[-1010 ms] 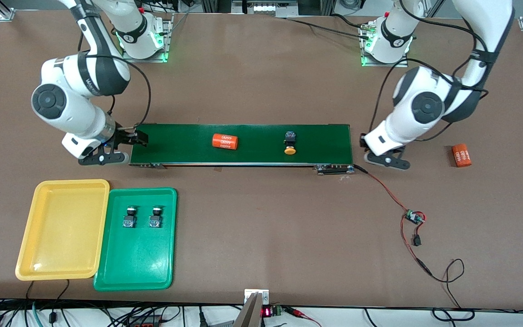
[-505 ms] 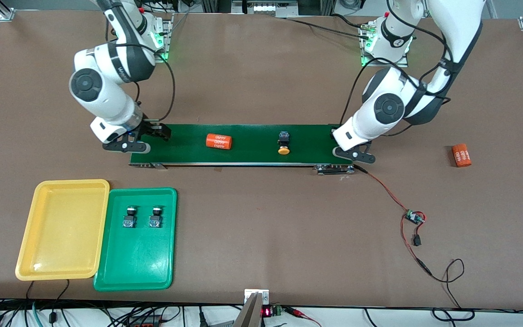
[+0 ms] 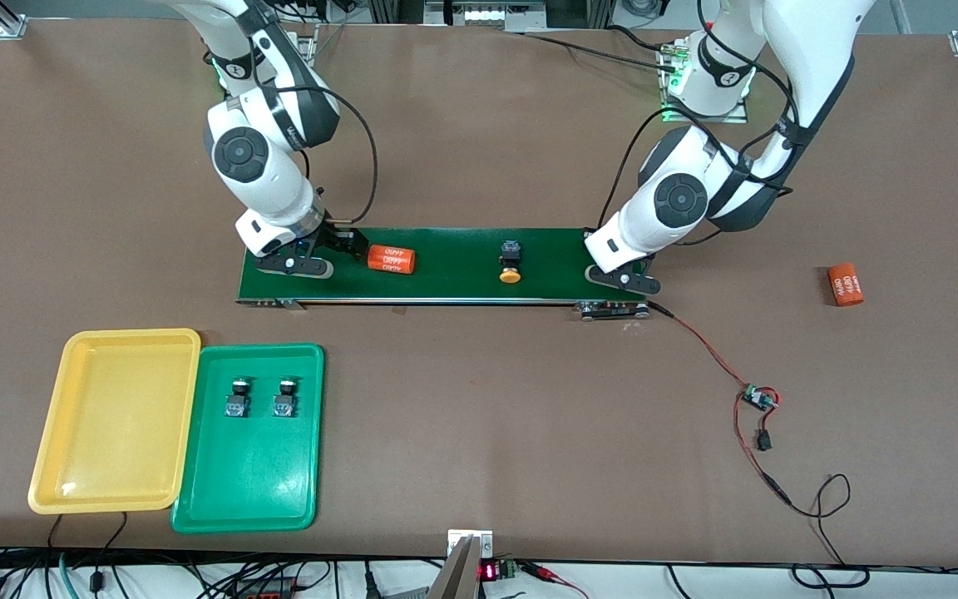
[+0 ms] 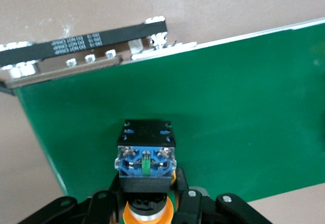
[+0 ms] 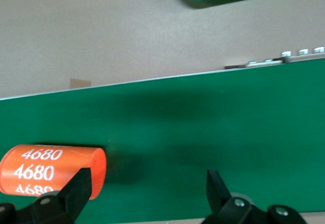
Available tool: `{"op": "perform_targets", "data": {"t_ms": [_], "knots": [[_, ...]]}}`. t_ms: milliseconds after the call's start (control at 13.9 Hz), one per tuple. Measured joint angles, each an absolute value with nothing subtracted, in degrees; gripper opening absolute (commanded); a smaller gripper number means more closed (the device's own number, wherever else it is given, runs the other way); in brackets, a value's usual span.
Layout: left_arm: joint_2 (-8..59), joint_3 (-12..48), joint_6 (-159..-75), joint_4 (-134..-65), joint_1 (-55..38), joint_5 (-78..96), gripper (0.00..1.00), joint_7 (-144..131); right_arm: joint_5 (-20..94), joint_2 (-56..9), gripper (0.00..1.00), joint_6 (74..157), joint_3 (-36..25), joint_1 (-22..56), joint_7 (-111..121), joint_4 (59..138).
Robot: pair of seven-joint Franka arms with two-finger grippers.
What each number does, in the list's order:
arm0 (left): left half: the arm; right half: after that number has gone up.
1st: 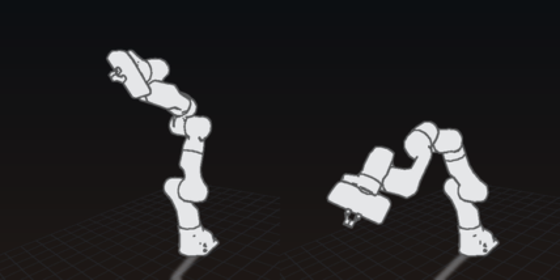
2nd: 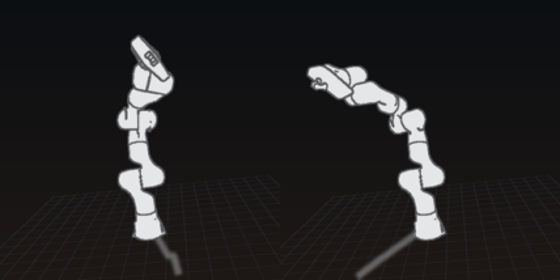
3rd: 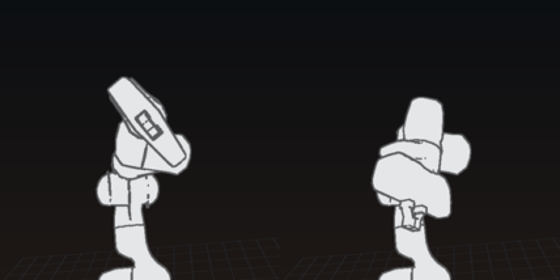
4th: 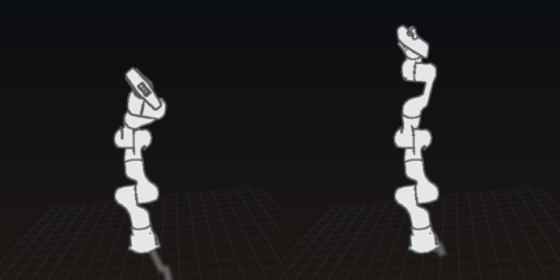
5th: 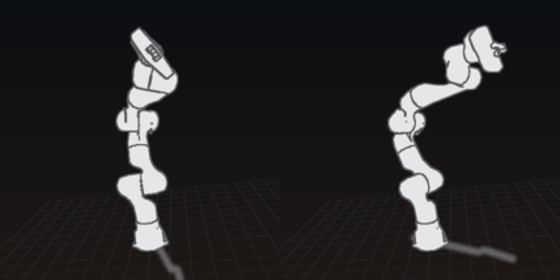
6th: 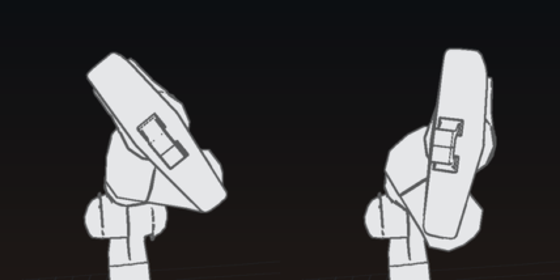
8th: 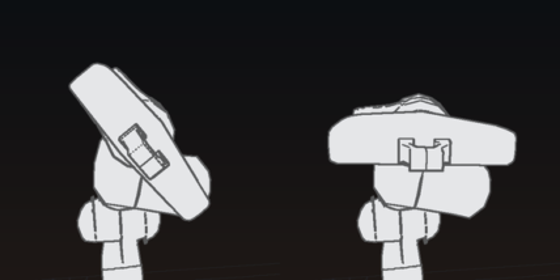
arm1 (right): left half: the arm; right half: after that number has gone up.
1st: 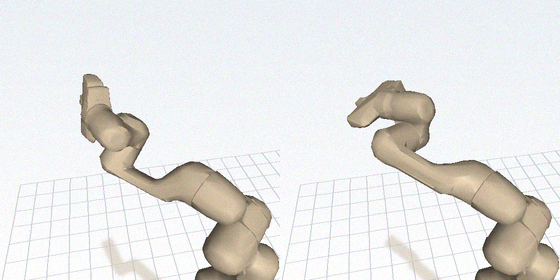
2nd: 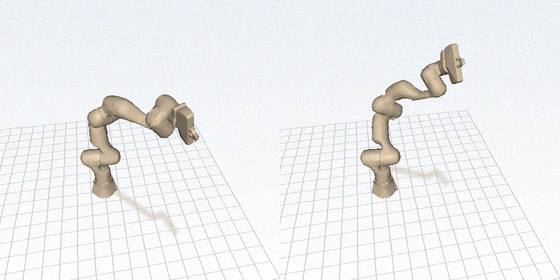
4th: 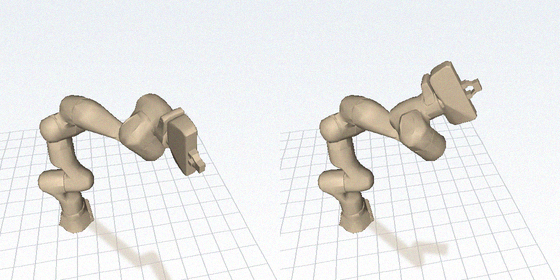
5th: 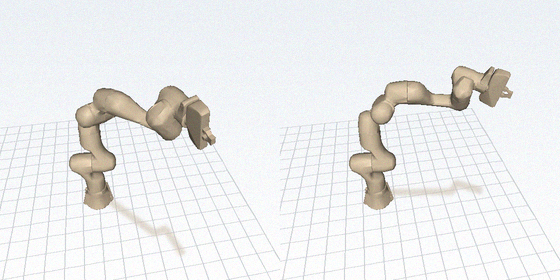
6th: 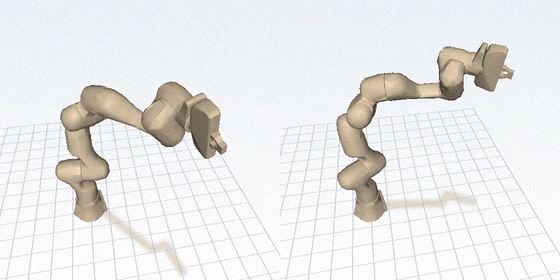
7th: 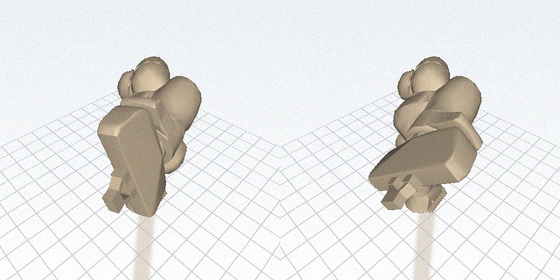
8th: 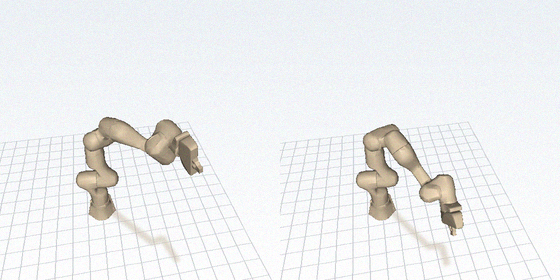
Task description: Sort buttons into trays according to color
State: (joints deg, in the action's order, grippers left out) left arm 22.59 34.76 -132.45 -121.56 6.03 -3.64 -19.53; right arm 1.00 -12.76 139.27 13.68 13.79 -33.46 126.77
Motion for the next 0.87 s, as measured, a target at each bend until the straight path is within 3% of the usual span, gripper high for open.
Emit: {"op": "perform_targets", "data": {"t_ms": [505,866], "knots": [[20.17,33.12,-132.26,-118.34,7.84,-3.64,1.00,-17.28,1.00,-13.02,1.00,139.56,13.47,13.86,-33.48,126.75],[19.34,29.08,-128.48,-118.64,22.03,-3.67,1.00,-1.66,0.85,-13.01,1.00,139.62,13.45,13.87,-33.22,126.72]]}}
